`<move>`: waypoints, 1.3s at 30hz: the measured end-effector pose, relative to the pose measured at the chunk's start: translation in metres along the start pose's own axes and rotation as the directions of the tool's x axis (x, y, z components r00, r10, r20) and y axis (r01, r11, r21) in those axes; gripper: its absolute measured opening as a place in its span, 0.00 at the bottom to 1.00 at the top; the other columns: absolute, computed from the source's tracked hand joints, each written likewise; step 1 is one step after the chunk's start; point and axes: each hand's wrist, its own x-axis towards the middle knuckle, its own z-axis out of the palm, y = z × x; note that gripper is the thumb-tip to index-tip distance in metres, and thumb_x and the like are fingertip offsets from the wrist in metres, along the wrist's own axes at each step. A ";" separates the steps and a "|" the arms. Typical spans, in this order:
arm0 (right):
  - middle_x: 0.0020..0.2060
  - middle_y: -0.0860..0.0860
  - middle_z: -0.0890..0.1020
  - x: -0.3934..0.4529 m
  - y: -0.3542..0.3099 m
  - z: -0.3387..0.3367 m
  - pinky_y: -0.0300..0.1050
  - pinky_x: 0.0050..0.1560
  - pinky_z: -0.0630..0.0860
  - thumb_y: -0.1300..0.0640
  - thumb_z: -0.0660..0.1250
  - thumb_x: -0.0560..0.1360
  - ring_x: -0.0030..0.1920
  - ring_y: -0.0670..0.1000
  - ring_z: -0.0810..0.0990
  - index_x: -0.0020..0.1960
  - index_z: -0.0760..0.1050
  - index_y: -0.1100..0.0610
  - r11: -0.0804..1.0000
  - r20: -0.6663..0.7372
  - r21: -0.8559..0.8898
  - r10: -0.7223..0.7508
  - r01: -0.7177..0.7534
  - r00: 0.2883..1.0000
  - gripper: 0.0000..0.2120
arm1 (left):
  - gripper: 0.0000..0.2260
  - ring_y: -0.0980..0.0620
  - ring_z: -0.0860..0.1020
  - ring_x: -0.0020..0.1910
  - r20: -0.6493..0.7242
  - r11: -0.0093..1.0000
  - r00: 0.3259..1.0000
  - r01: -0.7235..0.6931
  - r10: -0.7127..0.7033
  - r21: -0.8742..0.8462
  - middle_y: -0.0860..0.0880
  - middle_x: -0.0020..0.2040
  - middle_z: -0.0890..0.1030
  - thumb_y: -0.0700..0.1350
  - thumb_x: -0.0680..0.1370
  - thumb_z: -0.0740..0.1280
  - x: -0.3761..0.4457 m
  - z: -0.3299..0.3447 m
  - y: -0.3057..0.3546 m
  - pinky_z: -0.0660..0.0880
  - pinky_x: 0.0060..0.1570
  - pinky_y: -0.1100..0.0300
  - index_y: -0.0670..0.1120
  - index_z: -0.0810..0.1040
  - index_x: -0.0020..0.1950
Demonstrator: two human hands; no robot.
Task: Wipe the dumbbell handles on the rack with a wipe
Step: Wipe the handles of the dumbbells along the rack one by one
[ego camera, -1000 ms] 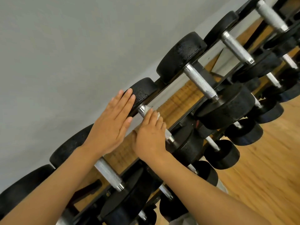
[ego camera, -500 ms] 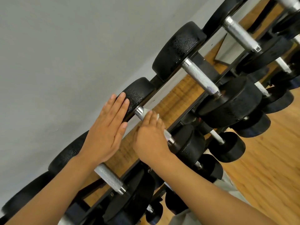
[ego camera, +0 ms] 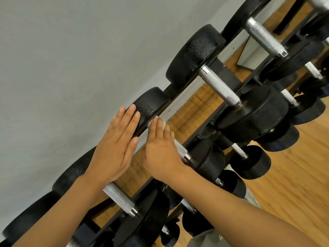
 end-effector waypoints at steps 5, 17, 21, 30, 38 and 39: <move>0.75 0.68 0.37 -0.026 0.025 0.020 0.60 0.77 0.45 0.55 0.56 0.81 0.76 0.68 0.41 0.74 0.33 0.70 0.988 -0.068 -0.153 -0.031 0.021 0.997 0.38 | 0.24 0.49 0.47 0.80 -0.003 1.000 1.000 0.007 -0.007 -0.006 0.52 0.82 0.47 0.50 0.86 0.48 0.000 -0.001 0.000 0.51 0.77 0.49 0.49 0.46 0.82; 0.76 0.65 0.35 -0.028 0.024 0.006 0.57 0.77 0.42 0.53 0.48 0.85 0.77 0.63 0.37 0.71 0.28 0.68 0.991 0.054 -0.132 0.008 -0.001 0.999 0.33 | 0.24 0.49 0.48 0.80 -0.024 1.000 1.000 0.007 -0.007 0.017 0.52 0.82 0.48 0.50 0.86 0.47 0.000 -0.001 0.002 0.48 0.78 0.54 0.44 0.50 0.81; 0.76 0.65 0.38 -0.026 0.012 0.006 0.59 0.77 0.44 0.55 0.52 0.84 0.77 0.66 0.42 0.74 0.31 0.69 0.979 0.074 -0.160 0.143 -0.130 0.987 0.35 | 0.24 0.49 0.48 0.80 -0.037 1.000 0.999 0.005 -0.004 0.028 0.52 0.82 0.48 0.51 0.86 0.47 0.000 0.001 0.002 0.48 0.78 0.55 0.44 0.50 0.81; 0.78 0.63 0.44 -0.028 0.025 0.004 0.54 0.77 0.50 0.54 0.50 0.84 0.78 0.61 0.47 0.77 0.37 0.66 0.997 0.059 -0.055 0.059 -0.056 0.997 0.31 | 0.23 0.50 0.49 0.80 -0.060 0.998 0.998 0.010 -0.006 0.069 0.50 0.81 0.50 0.51 0.86 0.46 0.001 0.003 0.001 0.48 0.78 0.56 0.45 0.51 0.80; 0.75 0.59 0.63 -0.028 0.039 -0.008 0.41 0.66 0.67 0.68 0.59 0.80 0.70 0.57 0.70 0.77 0.56 0.62 0.999 -0.068 0.042 -0.017 0.020 0.998 0.28 | 0.23 0.54 0.46 0.80 -0.081 0.989 0.995 0.071 -0.062 0.126 0.49 0.81 0.53 0.50 0.86 0.47 0.001 0.006 0.008 0.48 0.78 0.56 0.46 0.51 0.80; 0.74 0.59 0.65 -0.028 0.040 -0.010 0.38 0.68 0.65 0.69 0.60 0.80 0.70 0.56 0.70 0.76 0.60 0.62 0.994 -0.111 0.092 -0.055 0.065 0.992 0.26 | 0.23 0.54 0.46 0.80 -0.089 0.988 0.993 0.092 -0.082 0.120 0.48 0.81 0.53 0.50 0.86 0.48 0.000 0.007 0.011 0.48 0.78 0.56 0.45 0.51 0.80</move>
